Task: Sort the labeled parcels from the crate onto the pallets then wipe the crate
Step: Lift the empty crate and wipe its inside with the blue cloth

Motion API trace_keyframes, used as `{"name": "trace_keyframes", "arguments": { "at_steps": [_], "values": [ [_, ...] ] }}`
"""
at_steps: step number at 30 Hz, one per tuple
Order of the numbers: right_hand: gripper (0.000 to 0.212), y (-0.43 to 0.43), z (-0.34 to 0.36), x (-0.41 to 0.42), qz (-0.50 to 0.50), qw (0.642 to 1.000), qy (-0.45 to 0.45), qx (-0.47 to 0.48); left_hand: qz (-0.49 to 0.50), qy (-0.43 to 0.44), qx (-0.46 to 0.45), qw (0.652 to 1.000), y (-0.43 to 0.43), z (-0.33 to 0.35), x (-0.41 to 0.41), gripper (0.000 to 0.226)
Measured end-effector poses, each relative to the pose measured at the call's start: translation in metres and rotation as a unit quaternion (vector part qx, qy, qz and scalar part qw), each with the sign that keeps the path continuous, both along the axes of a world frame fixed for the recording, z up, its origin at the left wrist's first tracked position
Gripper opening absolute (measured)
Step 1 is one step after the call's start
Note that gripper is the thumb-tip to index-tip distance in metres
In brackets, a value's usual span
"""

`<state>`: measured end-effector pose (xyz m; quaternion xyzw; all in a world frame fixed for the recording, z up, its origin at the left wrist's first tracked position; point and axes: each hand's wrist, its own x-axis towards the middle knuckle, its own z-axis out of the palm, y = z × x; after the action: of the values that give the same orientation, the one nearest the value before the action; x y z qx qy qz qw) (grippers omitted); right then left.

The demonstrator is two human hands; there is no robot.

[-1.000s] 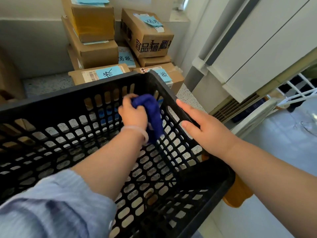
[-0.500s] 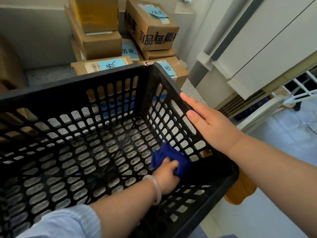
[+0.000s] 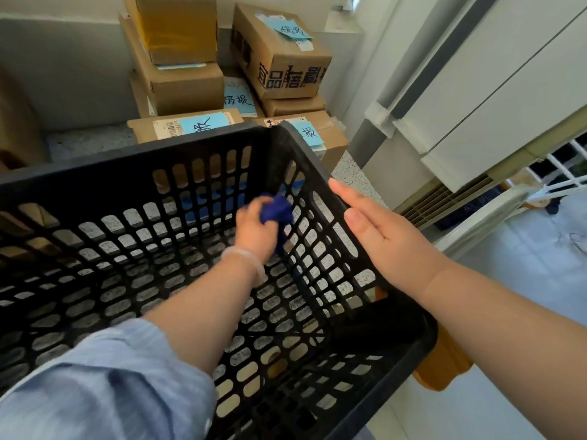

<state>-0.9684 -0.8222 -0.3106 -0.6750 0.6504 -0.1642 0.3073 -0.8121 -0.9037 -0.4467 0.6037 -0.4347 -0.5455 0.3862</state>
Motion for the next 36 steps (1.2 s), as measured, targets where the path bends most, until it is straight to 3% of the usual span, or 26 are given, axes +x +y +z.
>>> {"name": "trace_keyframes", "arguments": {
  "at_steps": [3, 7, 10, 14, 17, 19, 23, 29, 32, 34, 36],
  "values": [
    [0.045, -0.001, 0.0, -0.001, -0.001, 1.0, -0.006, -0.001, -0.107, -0.14, -0.049, 0.983, 0.029, -0.022, -0.008, 0.042],
    [0.045, -0.001, -0.001, -0.002, -0.002, 1.0, -0.007, 0.002, -0.359, -0.273, -0.067, 0.89, 0.064, -0.042, -0.002, 0.037],
    [0.045, -0.001, -0.001, -0.001, 0.002, 1.0, 0.003, 0.0, -0.452, -0.289, -0.044, 0.843, 0.072, -0.032, -0.002, 0.039],
    [0.045, -0.002, -0.002, -0.002, 0.001, 1.0, 0.014, 0.007, -0.566, -0.199, 0.047, 0.798, 0.099, -0.021, -0.009, 0.036],
    [0.044, 0.0, -0.003, -0.002, 0.005, 1.0, 0.02, 0.0, -0.545, -0.131, 0.176, 0.809, 0.112, -0.01, -0.009, 0.041],
    [0.044, 0.0, -0.001, -0.001, 0.008, 1.0, 0.019, -0.002, -0.532, -0.115, 0.204, 0.814, 0.11, 0.005, -0.002, 0.042],
    [0.044, -0.001, 0.001, -0.001, 0.008, 1.0, 0.024, 0.001, -0.483, -0.035, 0.229, 0.844, 0.113, 0.04, 0.009, 0.036],
    [0.045, -0.001, 0.001, -0.002, 0.018, 1.0, 0.013, -0.016, -0.432, 0.062, 0.175, 0.883, 0.124, 0.086, 0.019, 0.028],
    [0.047, -0.001, 0.0, -0.002, 0.029, 0.999, 0.036, -0.021, -0.492, -0.001, 0.149, 0.858, 0.127, 0.095, 0.03, 0.028],
    [0.051, -0.002, 0.002, -0.002, 0.047, 0.989, 0.127, -0.064, -0.492, -0.052, 0.168, 0.852, 0.13, 0.092, 0.039, 0.027],
    [0.055, 0.002, 0.007, 0.004, 0.118, 0.95, 0.238, -0.162, -0.457, -0.066, 0.191, 0.866, 0.134, 0.09, 0.05, 0.027]
  ]
}}
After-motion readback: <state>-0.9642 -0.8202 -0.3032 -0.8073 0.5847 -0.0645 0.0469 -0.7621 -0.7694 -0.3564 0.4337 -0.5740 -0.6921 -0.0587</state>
